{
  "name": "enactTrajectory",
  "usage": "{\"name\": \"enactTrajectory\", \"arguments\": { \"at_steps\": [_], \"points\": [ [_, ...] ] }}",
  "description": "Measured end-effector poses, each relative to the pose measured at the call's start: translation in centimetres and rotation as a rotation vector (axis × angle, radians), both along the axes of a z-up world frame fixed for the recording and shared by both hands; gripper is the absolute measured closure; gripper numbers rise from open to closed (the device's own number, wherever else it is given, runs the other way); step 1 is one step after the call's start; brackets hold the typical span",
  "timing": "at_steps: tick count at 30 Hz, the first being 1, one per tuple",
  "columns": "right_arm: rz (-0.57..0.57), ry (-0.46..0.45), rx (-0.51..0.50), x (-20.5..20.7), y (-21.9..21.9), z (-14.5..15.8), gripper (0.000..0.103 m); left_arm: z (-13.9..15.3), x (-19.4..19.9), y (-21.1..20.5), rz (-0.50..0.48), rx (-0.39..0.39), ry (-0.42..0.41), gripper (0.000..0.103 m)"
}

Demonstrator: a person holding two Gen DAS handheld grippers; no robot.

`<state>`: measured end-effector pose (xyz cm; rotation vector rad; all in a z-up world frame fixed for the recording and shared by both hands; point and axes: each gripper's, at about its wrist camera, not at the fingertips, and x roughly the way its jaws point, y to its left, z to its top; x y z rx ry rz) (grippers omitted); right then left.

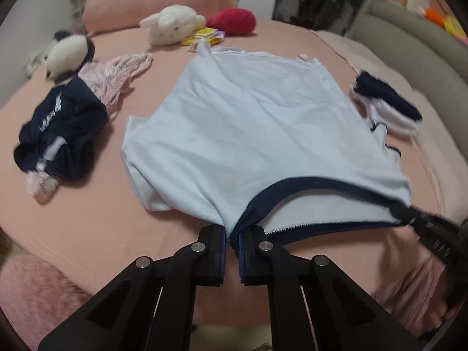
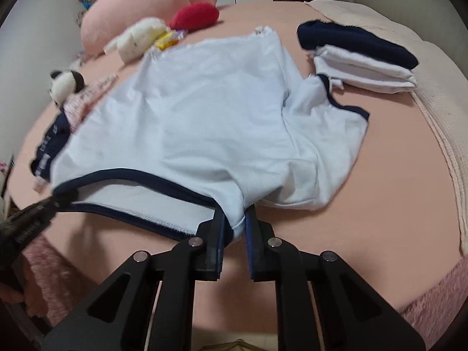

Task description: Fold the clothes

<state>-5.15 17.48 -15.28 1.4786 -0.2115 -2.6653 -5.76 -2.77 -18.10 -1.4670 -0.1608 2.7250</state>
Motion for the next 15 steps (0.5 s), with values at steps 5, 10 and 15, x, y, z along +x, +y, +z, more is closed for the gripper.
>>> {"name": "enactTrajectory", "arguments": {
  "at_steps": [5, 10, 15],
  "points": [
    [0.024, -0.053, -0.064, 1.6, -1.0, -0.7, 0.093, -1.3, 1.9, -2.0, 0.017, 0.040, -0.081, 0.097],
    [0.075, -0.174, -0.043, 2.8, -1.7, -3.3, 0.088, -3.0, 2.6, -3.4, 0.038, 0.193, -0.230, 0.077],
    [-0.023, -0.015, -0.120, 3.6, 4.2, 2.1, 0.060, 1.9, 3.2, -1.8, -0.050, 0.157, -0.094, 0.063]
  ]
}}
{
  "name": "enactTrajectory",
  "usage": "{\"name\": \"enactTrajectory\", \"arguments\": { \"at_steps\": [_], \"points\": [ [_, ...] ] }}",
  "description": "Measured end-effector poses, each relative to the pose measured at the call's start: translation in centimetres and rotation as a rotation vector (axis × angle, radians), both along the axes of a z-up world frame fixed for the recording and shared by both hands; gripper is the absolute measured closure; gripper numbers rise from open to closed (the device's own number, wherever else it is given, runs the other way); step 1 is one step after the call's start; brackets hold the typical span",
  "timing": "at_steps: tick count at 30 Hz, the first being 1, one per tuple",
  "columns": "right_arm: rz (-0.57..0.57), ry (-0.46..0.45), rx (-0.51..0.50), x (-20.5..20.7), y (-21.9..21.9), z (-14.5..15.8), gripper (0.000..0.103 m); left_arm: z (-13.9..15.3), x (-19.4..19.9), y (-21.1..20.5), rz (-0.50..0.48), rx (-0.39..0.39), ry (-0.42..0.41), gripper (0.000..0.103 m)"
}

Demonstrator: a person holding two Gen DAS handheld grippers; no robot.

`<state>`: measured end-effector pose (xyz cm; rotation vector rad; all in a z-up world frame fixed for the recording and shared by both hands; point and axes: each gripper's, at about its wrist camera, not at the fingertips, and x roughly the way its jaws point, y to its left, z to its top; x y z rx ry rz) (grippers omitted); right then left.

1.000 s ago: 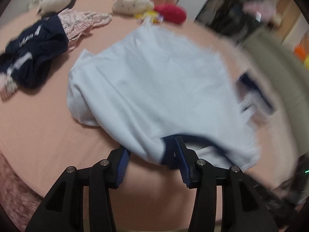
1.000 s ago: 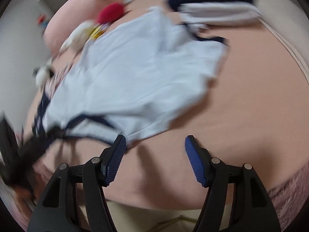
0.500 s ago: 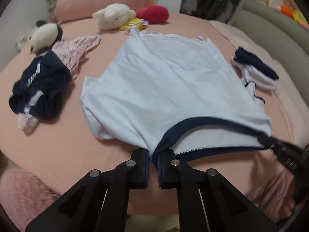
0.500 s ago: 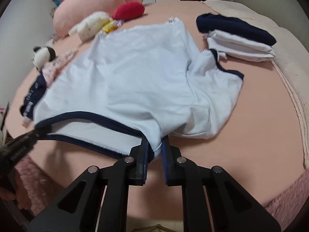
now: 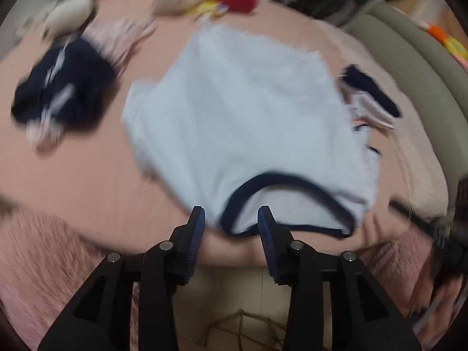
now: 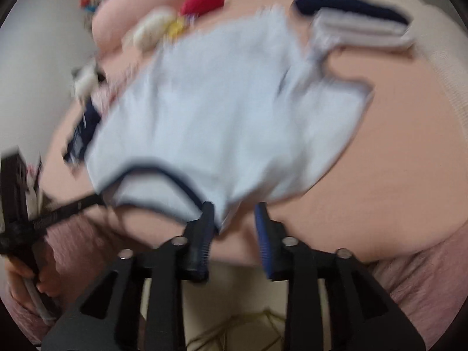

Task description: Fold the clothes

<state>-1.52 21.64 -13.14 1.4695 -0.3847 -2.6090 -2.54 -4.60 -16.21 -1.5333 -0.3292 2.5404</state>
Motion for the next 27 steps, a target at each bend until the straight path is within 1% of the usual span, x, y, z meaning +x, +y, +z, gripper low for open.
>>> {"name": "enactTrajectory", "arguments": {
  "at_steps": [1, 2, 3, 4, 5, 6, 12, 13, 14, 15, 16, 17, 20, 22, 25, 27],
  "points": [
    [-0.031, 0.015, 0.024, -0.7, 1.5, 0.4, 0.045, -0.2, -0.9, 1.0, -0.022, 0.004, 0.003, 0.063],
    [-0.063, 0.013, 0.059, -1.8, 3.0, 0.3, 0.039, -0.5, -1.9, 2.0, -0.044, 0.008, 0.005, 0.063],
    [-0.095, 0.011, 0.093, -3.0, 4.5, 0.1, 0.036, -0.7, -2.8, 3.1, -0.065, 0.012, 0.008, 0.063],
    [-0.127, 0.009, 0.128, -4.1, 6.0, 0.0, 0.036, -1.0, -3.7, 4.1, -0.087, 0.015, 0.011, 0.063],
    [-0.148, -0.016, 0.120, -5.4, 7.5, -0.7, 0.036, -1.2, -4.7, 5.1, -0.109, 0.019, 0.014, 0.063],
    [-0.162, -0.054, 0.087, -6.8, 9.0, -1.7, 0.036, -1.4, -5.6, 6.1, -0.131, 0.023, 0.016, 0.063],
    [-0.213, -0.140, 0.001, -10.2, 10.9, -6.6, 0.035, -3.0, -10.7, 12.2, -0.253, 0.045, 0.030, 0.063],
    [-0.210, -0.129, 0.021, -10.4, 10.6, -6.8, 0.042, -3.4, -10.8, 13.1, -0.258, 0.046, 0.027, 0.063],
    [-0.183, -0.117, 0.032, -10.4, 9.8, -6.7, 0.055, -3.8, -10.9, 14.0, -0.263, 0.043, 0.026, 0.063],
    [-0.145, -0.110, 0.029, -10.5, 8.9, -6.6, 0.089, -4.0, -10.9, 14.7, -0.269, 0.030, 0.026, 0.063],
    [-0.115, -0.110, 0.006, -10.5, 8.4, -6.7, 0.099, -4.2, -10.9, 15.3, -0.275, 0.012, 0.026, 0.062],
    [-0.110, -0.097, -0.003, -10.2, 8.4, -6.3, 0.099, -4.3, -10.8, 15.6, -0.282, 0.000, 0.028, 0.061],
    [-0.133, -0.033, 0.017, -8.6, 9.3, -4.4, 0.102, -4.0, -10.2, 15.8, -0.310, -0.010, 0.043, 0.061],
    [-0.147, 0.010, 0.030, -7.6, 9.9, -3.1, 0.102, -4.1, -9.9, 15.1, -0.316, 0.009, 0.040, 0.060],
    [-0.169, 0.074, 0.049, -6.1, 10.8, -1.2, 0.102, -5.0, -9.4, 14.3, -0.302, 0.053, 0.019, 0.056],
    [-0.192, 0.056, 0.094, -4.9, 11.3, -1.5, 0.102, -5.7, -9.1, 13.9, -0.287, 0.083, 0.012, 0.056]
  ]
}}
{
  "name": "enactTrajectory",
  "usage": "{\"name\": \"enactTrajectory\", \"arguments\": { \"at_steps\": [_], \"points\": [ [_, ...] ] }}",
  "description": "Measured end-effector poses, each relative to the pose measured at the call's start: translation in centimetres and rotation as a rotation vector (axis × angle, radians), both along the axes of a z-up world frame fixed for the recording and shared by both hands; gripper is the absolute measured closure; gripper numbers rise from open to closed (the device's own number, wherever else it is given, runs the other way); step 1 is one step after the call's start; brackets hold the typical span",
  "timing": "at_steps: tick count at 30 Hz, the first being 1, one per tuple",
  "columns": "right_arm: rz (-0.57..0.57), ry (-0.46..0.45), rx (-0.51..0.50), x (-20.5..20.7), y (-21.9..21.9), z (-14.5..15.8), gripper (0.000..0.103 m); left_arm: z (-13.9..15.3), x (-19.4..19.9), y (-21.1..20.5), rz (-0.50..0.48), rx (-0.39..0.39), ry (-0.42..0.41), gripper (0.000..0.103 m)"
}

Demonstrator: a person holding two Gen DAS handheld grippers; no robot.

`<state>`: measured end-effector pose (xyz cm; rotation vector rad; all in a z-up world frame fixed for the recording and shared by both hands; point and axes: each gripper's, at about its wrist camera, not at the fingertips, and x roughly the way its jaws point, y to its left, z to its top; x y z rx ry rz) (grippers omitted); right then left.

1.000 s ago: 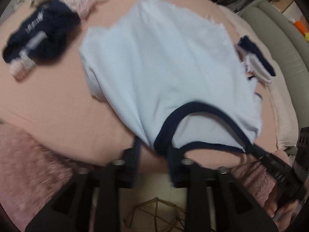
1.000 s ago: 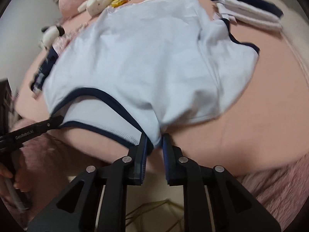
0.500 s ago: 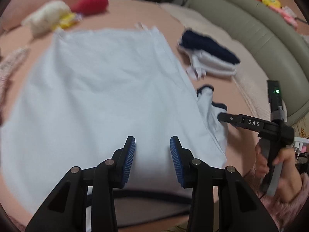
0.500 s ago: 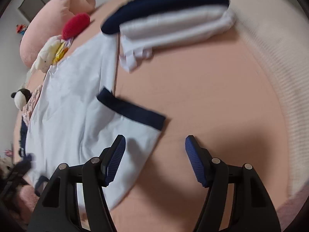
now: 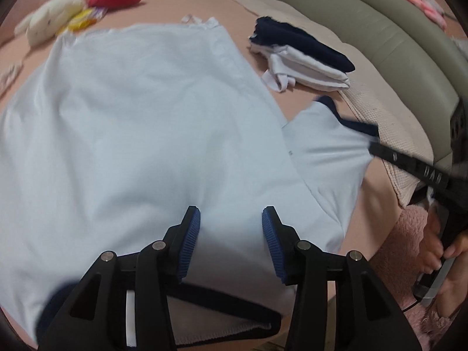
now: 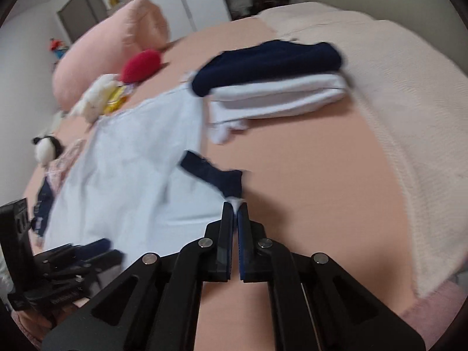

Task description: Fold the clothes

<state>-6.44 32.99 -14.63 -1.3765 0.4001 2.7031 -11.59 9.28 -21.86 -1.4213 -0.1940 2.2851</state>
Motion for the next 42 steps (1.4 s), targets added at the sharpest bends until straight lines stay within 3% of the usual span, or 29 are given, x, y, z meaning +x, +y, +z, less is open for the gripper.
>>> {"name": "enactTrajectory", "arguments": {
  "at_steps": [4, 6, 8, 9, 10, 14, 15, 16, 17, 20, 24, 28, 31, 35, 37, 40, 42],
  "points": [
    [-0.031, -0.105, 0.053, 1.0, 0.7, -2.9, 0.102, 0.5, 0.4, -0.2, -0.007, 0.029, 0.021, 0.052],
    [-0.031, -0.074, -0.056, 1.2, 1.5, -2.6, 0.101, 0.8, 0.2, -0.4, -0.007, 0.066, 0.018, 0.052],
    [-0.041, -0.032, -0.135, 0.5, 2.1, -1.7, 0.075, 1.0, 0.1, -0.7, 0.004, 0.092, 0.010, 0.052],
    [-0.039, -0.018, -0.155, -0.1, 2.1, -1.5, 0.044, 1.1, 0.0, -0.8, 0.007, 0.094, 0.008, 0.052],
    [-0.032, -0.026, -0.160, -0.9, 1.9, -1.9, 0.031, 1.1, 0.0, -0.8, 0.009, 0.088, 0.009, 0.052],
    [0.014, -0.140, -0.146, -4.1, 0.8, -4.7, 0.032, 0.9, 0.0, -1.0, 0.015, 0.065, 0.008, 0.052],
    [0.036, -0.137, -0.105, -4.3, 0.1, -4.8, 0.042, 0.8, 0.0, -1.1, 0.017, 0.061, 0.007, 0.052],
    [0.079, -0.126, -0.100, -4.4, -0.8, -4.7, 0.080, 0.8, -0.1, -1.2, 0.019, 0.061, 0.007, 0.052],
    [0.134, -0.126, -0.126, -4.5, -1.6, -4.6, 0.095, 0.8, -0.1, -1.2, 0.021, 0.060, 0.006, 0.052],
    [0.171, -0.087, -0.081, -4.2, -3.3, -3.9, 0.096, 1.2, -0.4, -1.3, 0.036, 0.057, 0.010, 0.052],
    [0.088, 0.032, -0.024, -2.3, -1.3, -0.6, 0.096, 2.2, -0.4, -1.6, 0.044, 0.091, 0.029, 0.052],
    [0.035, -0.024, -0.006, -1.4, 1.7, -2.0, 0.096, 2.0, -0.3, -1.4, 0.032, 0.091, 0.022, 0.051],
    [-0.044, -0.126, -0.055, -1.0, 3.9, -5.1, 0.096, 0.5, -0.2, -1.1, 0.010, 0.016, -0.020, 0.048],
    [-0.066, -0.090, 0.009, -0.9, 3.2, -3.6, 0.091, 1.4, 0.7, -2.6, 0.046, 0.020, -0.035, 0.049],
    [-0.083, -0.072, 0.079, -0.5, 2.4, -2.9, 0.081, 2.8, 1.4, -4.0, 0.073, 0.024, -0.018, 0.048],
    [-0.142, 0.048, 0.135, 0.9, 1.4, 0.1, 0.074, 4.1, 2.6, -6.9, 0.148, -0.001, 0.022, 0.048],
    [-0.110, 0.142, 0.138, 2.0, -0.6, 2.2, 0.067, 2.9, 2.8, -8.7, 0.200, 0.030, -0.027, 0.048]
  ]
}}
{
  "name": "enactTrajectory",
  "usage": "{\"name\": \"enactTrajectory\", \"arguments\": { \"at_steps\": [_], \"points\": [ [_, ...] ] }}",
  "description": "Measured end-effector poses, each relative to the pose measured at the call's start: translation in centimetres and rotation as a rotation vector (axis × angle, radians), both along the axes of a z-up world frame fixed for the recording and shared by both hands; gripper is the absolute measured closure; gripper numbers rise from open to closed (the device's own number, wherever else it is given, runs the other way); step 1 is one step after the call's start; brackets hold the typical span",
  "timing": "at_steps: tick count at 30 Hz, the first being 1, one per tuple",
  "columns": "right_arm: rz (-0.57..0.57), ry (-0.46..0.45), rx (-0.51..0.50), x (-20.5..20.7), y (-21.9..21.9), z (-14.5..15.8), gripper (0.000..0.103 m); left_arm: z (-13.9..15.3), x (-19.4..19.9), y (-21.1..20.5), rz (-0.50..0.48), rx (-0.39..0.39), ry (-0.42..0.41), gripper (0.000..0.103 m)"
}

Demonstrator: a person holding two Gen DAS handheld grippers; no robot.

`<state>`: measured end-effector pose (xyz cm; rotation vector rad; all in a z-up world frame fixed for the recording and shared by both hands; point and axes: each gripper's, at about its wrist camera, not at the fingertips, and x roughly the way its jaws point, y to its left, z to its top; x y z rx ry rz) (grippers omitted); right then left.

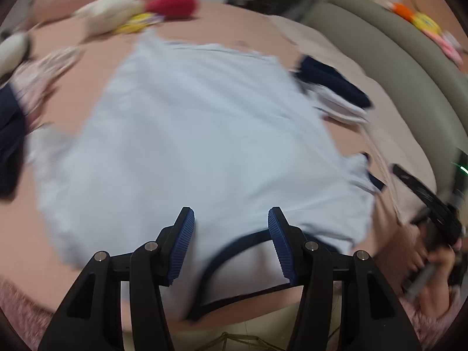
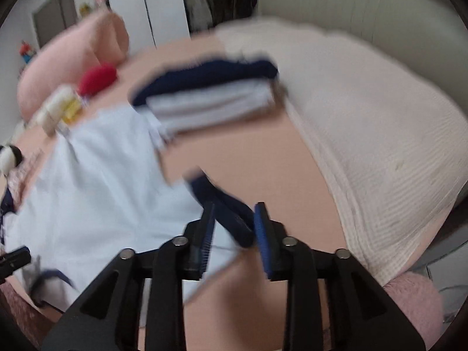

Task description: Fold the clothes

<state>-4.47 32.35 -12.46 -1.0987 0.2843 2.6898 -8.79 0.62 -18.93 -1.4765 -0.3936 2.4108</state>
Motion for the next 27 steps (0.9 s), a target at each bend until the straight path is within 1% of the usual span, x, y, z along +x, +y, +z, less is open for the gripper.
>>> {"name": "enactTrajectory", "arguments": {
  "at_steps": [2, 3, 5, 6, 7, 8, 9, 10, 11, 12, 14, 15, 16, 17, 18, 19, 20, 22, 23, 25, 27],
  "points": [
    [0.124, 0.016, -0.036, 0.2, -3.0, 0.6, 0.065, -1.2, 0.2, -1.7, 0.052, 0.035, -0.046, 0.048],
    [0.179, -0.020, -0.045, 0.0, -4.4, -0.2, 0.065, -1.7, 0.2, -2.6, 0.078, 0.052, -0.070, 0.048],
    [0.275, -0.136, -0.050, -0.5, -7.0, -2.8, 0.065, -2.9, 0.4, -4.3, 0.130, 0.087, -0.116, 0.048],
    [0.323, -0.195, -0.052, -0.7, -8.2, -4.1, 0.067, -3.5, 0.5, -5.1, 0.156, 0.105, -0.139, 0.048],
    [0.371, -0.254, -0.055, -1.0, -9.5, -5.4, 0.068, -4.2, 0.6, -5.9, 0.184, 0.100, -0.163, 0.064],
    [0.380, -0.283, -0.044, -1.0, -9.8, -6.1, 0.070, -4.3, 1.0, -6.4, 0.208, 0.084, -0.163, 0.079],
    [0.368, -0.296, -0.027, -0.9, -9.6, -6.6, 0.073, -3.8, 1.5, -6.6, 0.209, 0.074, -0.137, 0.078],
    [0.346, -0.293, -0.024, -0.8, -9.2, -6.3, 0.073, -3.3, 1.9, -6.4, 0.193, 0.053, -0.111, 0.077],
    [0.316, -0.273, -0.027, -0.4, -8.6, -5.5, 0.073, -2.8, 2.4, -6.2, 0.177, 0.032, -0.085, 0.076],
    [0.304, -0.235, -0.034, 0.0, -8.2, -4.6, 0.069, -2.3, 2.8, -6.0, 0.161, 0.011, -0.059, 0.075],
    [0.315, -0.164, -0.058, 1.0, -8.0, -3.5, 0.069, -1.9, 3.3, -4.6, 0.092, 0.006, -0.030, 0.075],
    [0.342, -0.170, -0.073, 1.1, -8.5, -3.6, 0.069, -2.1, 3.4, -3.5, 0.055, -0.014, -0.029, 0.075],
    [0.372, -0.203, -0.086, 1.2, -8.9, -4.1, 0.069, -2.4, 3.3, -2.4, 0.023, -0.060, -0.038, 0.075],
    [0.400, -0.244, -0.076, 1.4, -9.4, -4.8, 0.069, -2.7, 3.3, -1.2, -0.009, -0.106, -0.048, 0.074],
    [0.427, -0.285, -0.052, 1.6, -10.0, -5.6, 0.069, -2.9, 3.4, -0.5, -0.022, -0.129, -0.053, 0.074],
    [0.455, -0.326, -0.029, 1.8, -10.6, -6.4, 0.069, -2.9, 3.6, -0.4, -0.014, -0.129, -0.053, 0.074],
    [0.485, -0.350, -0.011, 2.2, -11.1, -6.6, 0.069, -2.9, 3.8, -0.3, -0.006, -0.128, -0.053, 0.074],
    [0.528, -0.376, 0.003, 3.3, -11.5, -6.3, 0.064, -3.0, 4.3, -0.1, 0.010, -0.127, -0.054, 0.073],
    [0.529, -0.385, -0.009, 3.6, -11.4, -6.2, 0.064, -3.0, 4.5, 0.0, 0.018, -0.127, -0.054, 0.068],
    [0.498, -0.364, -0.049, 3.8, -11.3, -5.4, 0.064, -3.1, 4.9, 0.2, 0.034, -0.125, -0.054, 0.061],
    [0.487, -0.294, -0.084, 3.8, -11.4, -4.3, 0.064, -3.1, 5.4, 0.5, 0.050, -0.124, -0.055, 0.060]
  ]
}}
